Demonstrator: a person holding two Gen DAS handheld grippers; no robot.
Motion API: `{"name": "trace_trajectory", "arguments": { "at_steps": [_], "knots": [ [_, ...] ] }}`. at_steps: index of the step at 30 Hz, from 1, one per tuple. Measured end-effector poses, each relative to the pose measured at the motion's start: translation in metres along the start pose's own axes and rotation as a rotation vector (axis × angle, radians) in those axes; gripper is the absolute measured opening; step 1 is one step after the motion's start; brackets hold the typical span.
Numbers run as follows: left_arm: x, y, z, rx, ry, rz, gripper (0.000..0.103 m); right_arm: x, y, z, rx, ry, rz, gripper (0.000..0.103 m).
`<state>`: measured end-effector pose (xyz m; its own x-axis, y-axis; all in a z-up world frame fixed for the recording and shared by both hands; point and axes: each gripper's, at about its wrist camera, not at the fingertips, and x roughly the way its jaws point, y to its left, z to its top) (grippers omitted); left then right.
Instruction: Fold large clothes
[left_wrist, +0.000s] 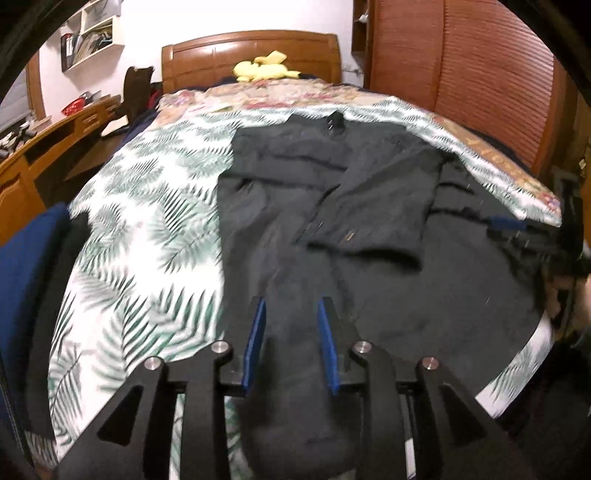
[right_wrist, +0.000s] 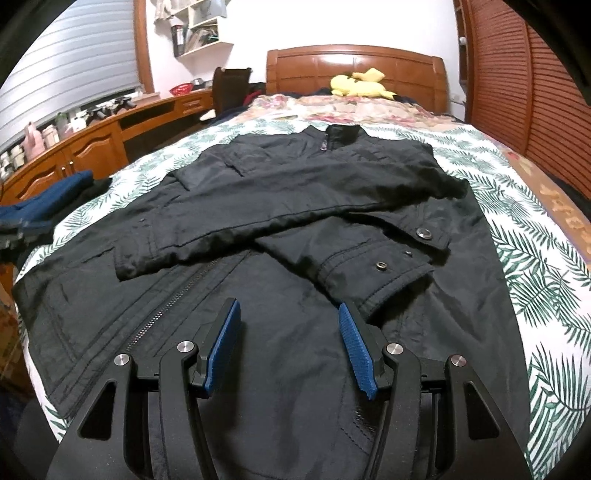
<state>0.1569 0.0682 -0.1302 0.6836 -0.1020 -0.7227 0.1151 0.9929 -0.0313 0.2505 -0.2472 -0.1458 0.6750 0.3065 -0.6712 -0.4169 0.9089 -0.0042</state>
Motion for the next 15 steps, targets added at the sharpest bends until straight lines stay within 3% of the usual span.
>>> {"name": "trace_trajectory", "arguments": {
  "at_steps": [10,15],
  "knots": [
    [-0.015,0.013,-0.040,0.025,0.052,0.049,0.028,-0.077,-0.016,-0.011,-0.008,0.001,-0.118,0.057],
    [-0.018,0.023,-0.052,-0.005,0.076,0.051,0.034,-0.102,-0.017,-0.025,-0.046,0.027,-0.159,0.057]
  ]
}}
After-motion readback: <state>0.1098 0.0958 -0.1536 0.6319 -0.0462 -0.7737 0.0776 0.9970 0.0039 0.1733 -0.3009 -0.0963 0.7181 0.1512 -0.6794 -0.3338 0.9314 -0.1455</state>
